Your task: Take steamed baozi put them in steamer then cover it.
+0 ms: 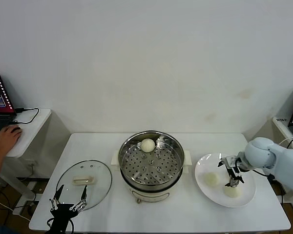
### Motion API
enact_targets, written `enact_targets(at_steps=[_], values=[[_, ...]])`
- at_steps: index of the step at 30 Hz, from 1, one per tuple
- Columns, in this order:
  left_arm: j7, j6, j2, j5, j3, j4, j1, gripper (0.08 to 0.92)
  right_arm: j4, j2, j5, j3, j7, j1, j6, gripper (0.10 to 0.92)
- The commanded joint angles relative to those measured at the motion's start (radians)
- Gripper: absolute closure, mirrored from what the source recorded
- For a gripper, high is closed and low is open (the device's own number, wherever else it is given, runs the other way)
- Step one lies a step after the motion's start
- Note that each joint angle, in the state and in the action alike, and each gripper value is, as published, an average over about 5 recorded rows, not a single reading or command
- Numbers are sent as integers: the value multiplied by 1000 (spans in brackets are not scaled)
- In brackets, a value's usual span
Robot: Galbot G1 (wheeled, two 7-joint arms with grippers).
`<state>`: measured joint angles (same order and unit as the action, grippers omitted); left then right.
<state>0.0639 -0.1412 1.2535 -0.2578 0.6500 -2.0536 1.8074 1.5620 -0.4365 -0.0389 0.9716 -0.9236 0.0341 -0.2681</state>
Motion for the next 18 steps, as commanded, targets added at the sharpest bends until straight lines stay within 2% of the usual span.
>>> enact_targets(at_steps=[1, 18], values=[[1, 0, 1, 2, 0, 0, 4, 177, -89, -67, -23, -95, 31, -129, 23, 203], [2, -6, 0, 11, 1, -1, 2, 177, -139, -141, -27, -101, 46, -149, 20, 218]])
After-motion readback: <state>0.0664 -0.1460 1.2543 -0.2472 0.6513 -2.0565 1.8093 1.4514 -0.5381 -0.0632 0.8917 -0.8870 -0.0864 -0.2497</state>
